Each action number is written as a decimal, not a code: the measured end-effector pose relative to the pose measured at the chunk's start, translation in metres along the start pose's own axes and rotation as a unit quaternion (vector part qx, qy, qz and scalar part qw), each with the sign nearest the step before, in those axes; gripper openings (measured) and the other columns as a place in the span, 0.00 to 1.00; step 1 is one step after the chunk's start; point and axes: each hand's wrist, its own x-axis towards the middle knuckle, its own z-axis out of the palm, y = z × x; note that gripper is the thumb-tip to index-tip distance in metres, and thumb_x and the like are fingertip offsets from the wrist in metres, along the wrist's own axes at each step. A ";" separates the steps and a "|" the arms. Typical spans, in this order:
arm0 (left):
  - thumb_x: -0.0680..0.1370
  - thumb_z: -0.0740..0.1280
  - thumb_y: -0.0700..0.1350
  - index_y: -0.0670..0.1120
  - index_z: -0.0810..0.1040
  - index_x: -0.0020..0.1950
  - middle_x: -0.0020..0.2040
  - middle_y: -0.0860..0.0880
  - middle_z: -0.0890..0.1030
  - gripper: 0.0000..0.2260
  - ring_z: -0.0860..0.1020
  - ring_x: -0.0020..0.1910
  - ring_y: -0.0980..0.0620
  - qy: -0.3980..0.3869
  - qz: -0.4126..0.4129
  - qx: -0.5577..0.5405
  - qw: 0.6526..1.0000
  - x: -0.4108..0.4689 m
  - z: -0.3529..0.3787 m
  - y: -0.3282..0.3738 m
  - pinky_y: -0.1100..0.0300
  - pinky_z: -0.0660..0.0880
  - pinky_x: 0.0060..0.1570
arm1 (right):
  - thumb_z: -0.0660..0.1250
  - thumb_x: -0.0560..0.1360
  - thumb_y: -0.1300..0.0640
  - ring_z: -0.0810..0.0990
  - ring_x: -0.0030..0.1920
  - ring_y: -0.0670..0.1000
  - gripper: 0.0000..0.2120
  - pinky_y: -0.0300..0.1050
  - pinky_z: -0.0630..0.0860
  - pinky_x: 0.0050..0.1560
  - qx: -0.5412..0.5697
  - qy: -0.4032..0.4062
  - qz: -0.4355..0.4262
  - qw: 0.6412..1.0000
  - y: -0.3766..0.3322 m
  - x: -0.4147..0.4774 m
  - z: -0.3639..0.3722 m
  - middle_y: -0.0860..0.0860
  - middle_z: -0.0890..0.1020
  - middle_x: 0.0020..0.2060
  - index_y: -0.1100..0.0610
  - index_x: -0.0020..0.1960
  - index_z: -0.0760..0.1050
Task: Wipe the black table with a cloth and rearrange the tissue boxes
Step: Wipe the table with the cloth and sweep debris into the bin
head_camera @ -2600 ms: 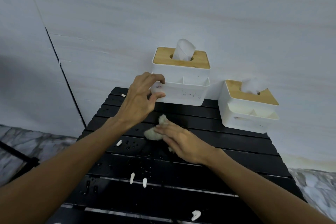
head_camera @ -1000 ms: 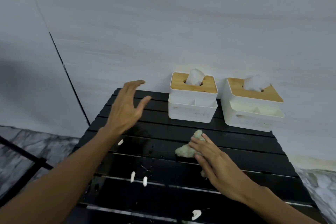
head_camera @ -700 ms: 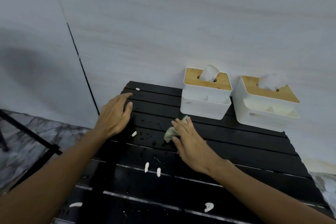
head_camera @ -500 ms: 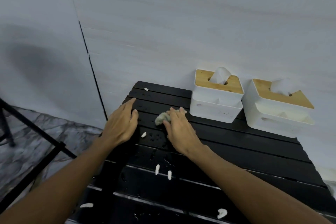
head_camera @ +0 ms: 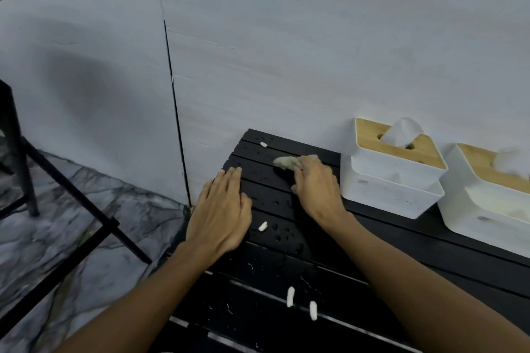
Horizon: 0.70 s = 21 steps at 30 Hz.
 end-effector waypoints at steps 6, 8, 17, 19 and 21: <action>0.79 0.45 0.51 0.45 0.50 0.80 0.80 0.48 0.56 0.29 0.52 0.79 0.52 0.006 0.000 -0.016 1.000 -0.001 0.001 0.000 0.57 0.45 0.77 | 0.57 0.84 0.55 0.75 0.51 0.59 0.13 0.47 0.63 0.47 -0.062 0.100 0.181 0.976 -0.027 0.063 0.035 0.55 0.83 0.47 0.57 0.52 0.79; 0.81 0.47 0.49 0.46 0.49 0.80 0.80 0.49 0.56 0.27 0.51 0.79 0.52 0.016 0.001 -0.025 1.000 0.000 0.002 -0.002 0.58 0.44 0.76 | 0.58 0.84 0.56 0.72 0.57 0.60 0.12 0.46 0.57 0.47 -0.055 0.099 0.215 0.970 -0.044 0.077 0.047 0.55 0.79 0.54 0.57 0.55 0.79; 0.80 0.53 0.48 0.43 0.45 0.80 0.79 0.44 0.58 0.31 0.57 0.77 0.48 0.045 -0.034 -0.087 0.995 0.001 -0.001 0.001 0.54 0.50 0.77 | 0.58 0.84 0.51 0.78 0.53 0.60 0.17 0.49 0.70 0.56 0.057 -0.029 -0.038 0.997 -0.058 0.085 0.062 0.56 0.84 0.50 0.55 0.57 0.84; 0.80 0.55 0.47 0.44 0.43 0.80 0.80 0.44 0.54 0.32 0.57 0.77 0.47 0.050 -0.060 -0.116 0.990 0.000 -0.007 0.005 0.52 0.54 0.76 | 0.61 0.84 0.53 0.81 0.44 0.55 0.14 0.53 0.79 0.51 0.105 -0.059 -0.128 0.984 -0.051 0.065 0.043 0.55 0.84 0.47 0.58 0.55 0.84; 0.80 0.56 0.47 0.46 0.40 0.80 0.81 0.46 0.49 0.34 0.60 0.76 0.47 0.056 -0.079 -0.151 0.984 -0.001 -0.015 0.006 0.52 0.62 0.72 | 0.64 0.83 0.56 0.82 0.38 0.52 0.11 0.49 0.81 0.40 0.165 -0.102 -0.177 0.965 -0.046 0.034 0.019 0.52 0.84 0.49 0.57 0.58 0.83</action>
